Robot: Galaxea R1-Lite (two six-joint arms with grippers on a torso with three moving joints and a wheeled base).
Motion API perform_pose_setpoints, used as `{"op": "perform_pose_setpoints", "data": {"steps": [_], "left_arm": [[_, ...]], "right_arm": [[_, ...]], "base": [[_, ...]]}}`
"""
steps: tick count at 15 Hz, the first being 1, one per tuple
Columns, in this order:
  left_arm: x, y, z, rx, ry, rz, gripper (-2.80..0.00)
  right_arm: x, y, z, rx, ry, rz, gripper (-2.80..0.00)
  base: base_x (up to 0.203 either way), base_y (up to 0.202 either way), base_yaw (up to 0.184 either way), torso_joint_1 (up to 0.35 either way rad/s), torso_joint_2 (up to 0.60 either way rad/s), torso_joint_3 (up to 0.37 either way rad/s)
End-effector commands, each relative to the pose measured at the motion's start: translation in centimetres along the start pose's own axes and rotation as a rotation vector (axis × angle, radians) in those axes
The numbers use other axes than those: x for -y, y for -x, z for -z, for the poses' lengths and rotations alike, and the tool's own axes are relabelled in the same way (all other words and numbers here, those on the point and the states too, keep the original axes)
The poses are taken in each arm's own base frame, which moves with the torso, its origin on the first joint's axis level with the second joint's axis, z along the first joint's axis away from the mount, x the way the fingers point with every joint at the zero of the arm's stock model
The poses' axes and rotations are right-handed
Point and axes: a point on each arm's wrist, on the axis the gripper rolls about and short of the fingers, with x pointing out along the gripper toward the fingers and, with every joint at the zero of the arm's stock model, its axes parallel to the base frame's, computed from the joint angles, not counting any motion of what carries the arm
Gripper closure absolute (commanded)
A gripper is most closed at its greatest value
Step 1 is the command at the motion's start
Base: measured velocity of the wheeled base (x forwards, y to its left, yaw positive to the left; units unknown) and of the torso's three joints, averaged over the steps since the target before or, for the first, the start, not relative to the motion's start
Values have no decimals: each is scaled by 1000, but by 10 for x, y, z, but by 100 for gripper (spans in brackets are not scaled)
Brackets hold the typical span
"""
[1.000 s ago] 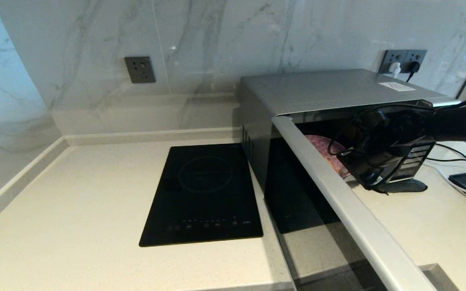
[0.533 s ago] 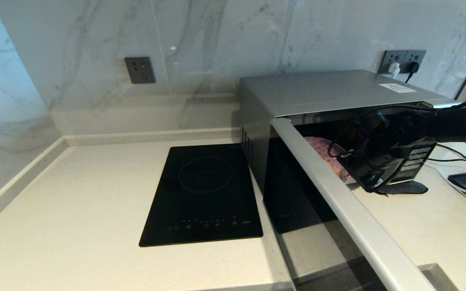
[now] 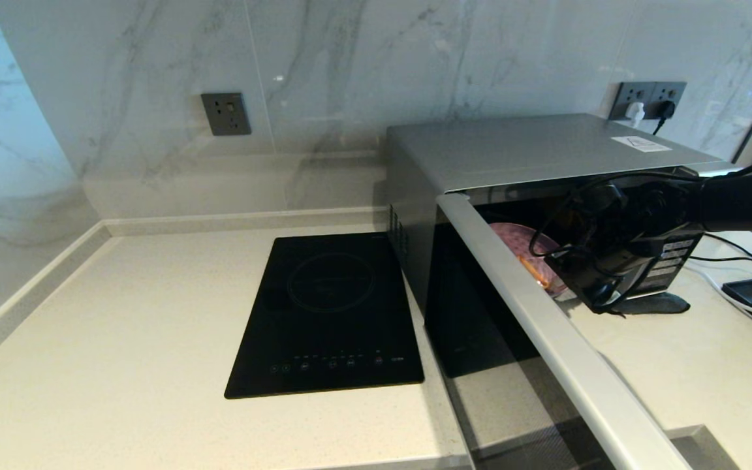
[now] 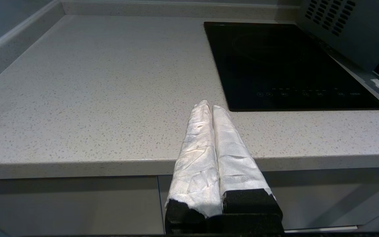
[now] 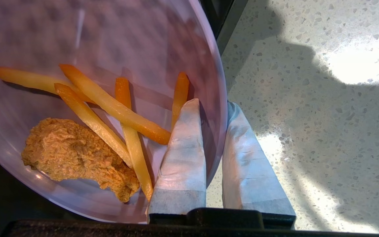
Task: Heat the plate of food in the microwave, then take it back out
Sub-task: Take the plate out of the microwave
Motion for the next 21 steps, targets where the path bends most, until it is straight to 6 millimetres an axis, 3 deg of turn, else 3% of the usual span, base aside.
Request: {"op": "perform_pose_setpoints", "data": {"steps": [1,9,18,19,21], "left_arm": [[0,0,0,-1,1,-1,0],[0,0,0,-1,1,-1,0],[0,0,0,-1,1,-1,0],[0,0,0,-1,1,-1,0],[0,0,0,-1,1,-1,0]], "right_arm": [[0,3,0,-2,-8,0,0],[-1,20,-2,5,-17,-35,0],[2,13,0,1,-12,-11,0],[3,12,1,1,-12,-7,-280],[3,13,0,2,-10,-10,-280]], "base": [[0,0,0,0,0,0],[0,0,0,0,0,0],[0,0,0,0,0,0],[0,0,0,0,0,0],[0,0,0,0,0,0]]}}
